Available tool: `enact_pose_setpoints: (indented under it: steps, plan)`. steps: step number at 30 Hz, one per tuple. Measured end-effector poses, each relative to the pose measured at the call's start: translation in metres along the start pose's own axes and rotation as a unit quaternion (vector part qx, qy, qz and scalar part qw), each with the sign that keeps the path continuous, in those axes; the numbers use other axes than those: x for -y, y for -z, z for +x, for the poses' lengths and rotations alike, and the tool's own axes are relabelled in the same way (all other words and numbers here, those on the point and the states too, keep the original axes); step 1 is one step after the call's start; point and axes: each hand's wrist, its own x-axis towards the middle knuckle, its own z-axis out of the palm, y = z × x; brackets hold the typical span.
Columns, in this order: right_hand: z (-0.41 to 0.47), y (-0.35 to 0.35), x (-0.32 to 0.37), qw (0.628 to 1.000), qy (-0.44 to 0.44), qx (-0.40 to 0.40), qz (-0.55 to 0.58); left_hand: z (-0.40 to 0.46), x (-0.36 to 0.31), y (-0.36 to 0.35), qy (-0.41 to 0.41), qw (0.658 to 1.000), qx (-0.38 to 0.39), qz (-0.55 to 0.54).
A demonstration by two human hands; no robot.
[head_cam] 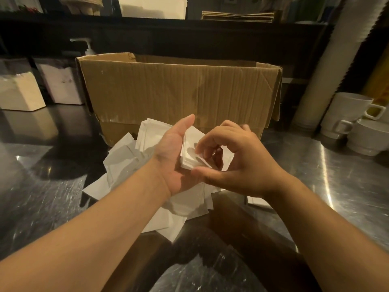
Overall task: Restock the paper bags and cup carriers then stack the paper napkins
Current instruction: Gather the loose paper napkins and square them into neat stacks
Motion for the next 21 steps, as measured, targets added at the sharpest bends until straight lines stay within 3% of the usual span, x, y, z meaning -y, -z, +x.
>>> enact_pose_setpoints:
  steps: [6, 9, 11, 14, 16, 21]
  plan:
    - [0.001, -0.002, -0.001, 0.998, 0.032, -0.036, -0.038, -0.006, 0.0, -0.006, -0.009, 0.999, -0.01, 0.029]
    - [0.002, 0.0, -0.004, 0.999, 0.026, -0.014, -0.034, -0.009, 0.001, -0.009, -0.004, 0.999, -0.011, 0.037]
    - [0.003, 0.003, -0.002, 0.999, 0.003, -0.012, 0.035, -0.009, 0.001, -0.009, -0.006, 0.999, -0.005, 0.037]
    - [0.005, 0.013, 0.002, 0.982, -0.059, -0.071, 0.163, -0.007, 0.003, -0.008, -0.013, 0.999, -0.009, 0.052]
    - [0.008, 0.022, 0.002, 0.973, -0.125, -0.095, 0.171, -0.007, 0.005, -0.01, -0.01, 0.998, -0.009, 0.054]
    - [0.015, 0.039, -0.018, 0.949, -0.308, 0.072, 0.002, -0.009, 0.007, -0.012, 0.002, 0.998, -0.009, 0.06]
